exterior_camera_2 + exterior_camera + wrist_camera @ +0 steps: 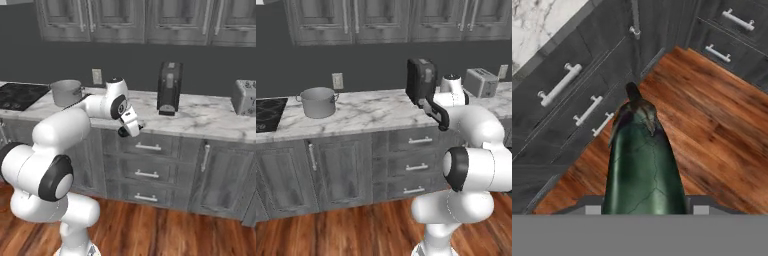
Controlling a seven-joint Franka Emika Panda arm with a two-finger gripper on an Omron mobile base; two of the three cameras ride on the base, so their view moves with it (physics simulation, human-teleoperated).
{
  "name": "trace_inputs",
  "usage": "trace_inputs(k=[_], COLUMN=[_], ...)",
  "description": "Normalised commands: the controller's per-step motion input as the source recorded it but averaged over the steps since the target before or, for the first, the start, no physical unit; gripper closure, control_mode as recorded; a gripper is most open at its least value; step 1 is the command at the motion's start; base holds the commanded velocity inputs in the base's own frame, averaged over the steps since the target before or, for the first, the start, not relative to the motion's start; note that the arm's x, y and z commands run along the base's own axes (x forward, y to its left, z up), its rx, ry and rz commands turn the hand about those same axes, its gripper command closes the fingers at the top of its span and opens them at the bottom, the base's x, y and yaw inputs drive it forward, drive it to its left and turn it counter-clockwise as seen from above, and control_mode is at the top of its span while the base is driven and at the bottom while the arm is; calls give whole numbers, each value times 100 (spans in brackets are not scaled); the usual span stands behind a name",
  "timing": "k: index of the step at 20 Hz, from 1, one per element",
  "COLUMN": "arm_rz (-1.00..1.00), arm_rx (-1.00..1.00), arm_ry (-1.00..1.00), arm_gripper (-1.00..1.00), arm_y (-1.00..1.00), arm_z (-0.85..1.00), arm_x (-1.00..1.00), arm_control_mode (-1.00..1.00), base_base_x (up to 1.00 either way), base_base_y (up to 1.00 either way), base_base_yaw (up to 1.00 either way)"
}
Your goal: Turn on the sink faucet. Then move the eggplant from the counter to the sink. Turn off the sink. Move the vegetable from the sink to the pot next to the stove. Finally move the pot to the rear left burner.
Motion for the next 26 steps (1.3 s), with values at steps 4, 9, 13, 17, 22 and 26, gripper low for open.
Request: trace_inputs(k=[4,9,13,17,22,26], arm_rz=[0,0,0,0,0,0], arm_rx=[0,0,0,0,0,0], arm_ry=[0,0,0,0,0,0], arm_gripper=[100,100,100,100,100,100], arm_y=[0,0,0,0,0,0], arm_z=[0,0,0,0,0,0], arm_x=[0,0,0,0,0,0], arm_control_mode=[100,100,100,100,100,100], base_base_x=[33,44,54,54,52,62], base_base_y=[96,86,69,58,49,42], base_base_yaw=[12,11,10,8,3,0])
